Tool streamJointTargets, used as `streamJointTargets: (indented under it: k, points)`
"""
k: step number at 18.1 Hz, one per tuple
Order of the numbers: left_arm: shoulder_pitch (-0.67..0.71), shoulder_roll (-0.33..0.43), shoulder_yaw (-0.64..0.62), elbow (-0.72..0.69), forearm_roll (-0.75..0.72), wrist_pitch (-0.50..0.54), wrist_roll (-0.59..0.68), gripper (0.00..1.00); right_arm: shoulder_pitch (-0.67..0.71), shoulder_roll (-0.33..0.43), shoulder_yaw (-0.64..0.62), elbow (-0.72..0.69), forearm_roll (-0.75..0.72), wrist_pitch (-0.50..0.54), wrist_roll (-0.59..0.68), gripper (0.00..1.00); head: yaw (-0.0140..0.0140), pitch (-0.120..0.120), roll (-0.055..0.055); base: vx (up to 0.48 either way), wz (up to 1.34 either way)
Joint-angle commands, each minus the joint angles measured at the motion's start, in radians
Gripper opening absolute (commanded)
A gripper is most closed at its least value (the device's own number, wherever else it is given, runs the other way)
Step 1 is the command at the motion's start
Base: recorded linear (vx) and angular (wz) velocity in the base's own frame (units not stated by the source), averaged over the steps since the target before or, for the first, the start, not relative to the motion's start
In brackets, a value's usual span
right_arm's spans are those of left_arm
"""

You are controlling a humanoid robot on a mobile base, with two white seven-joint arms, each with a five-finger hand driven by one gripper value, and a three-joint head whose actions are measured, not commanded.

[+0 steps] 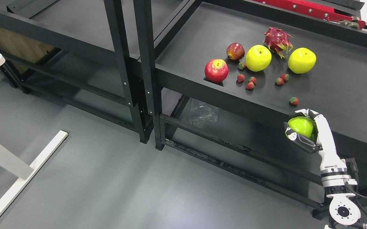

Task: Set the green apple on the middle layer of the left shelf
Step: 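Hold the green apple in the right hand while driving to the shelf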

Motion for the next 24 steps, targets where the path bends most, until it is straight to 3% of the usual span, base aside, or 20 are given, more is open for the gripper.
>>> streamJointTargets:
  k: [1, 18, 24]
  points:
    - [0.000, 0.017, 0.000, 0.000, 0.000, 0.000, 0.001, 1.00, 0.006, -0.001, -0.002, 0.000, 0.000, -0.002, -0.001, 0.05, 0.0000, 0.000, 0.000, 0.004, -0.05]
    - [0.000, 0.017, 0.000, 0.000, 0.000, 0.000, 0.001, 1.00, 0.003, -0.007, -0.002, 0.002, 0.000, 0.000, -0.001, 0.05, 0.0000, 0.000, 0.000, 0.125, -0.35]
    - [0.000, 0.017, 0.000, 0.000, 0.000, 0.000, 0.001, 1.00, -0.058, -0.007, 0.022, 0.018, 0.018, 0.012, 0.024, 0.05, 0.0000, -0.001, 0.000, 0.247, 0.05]
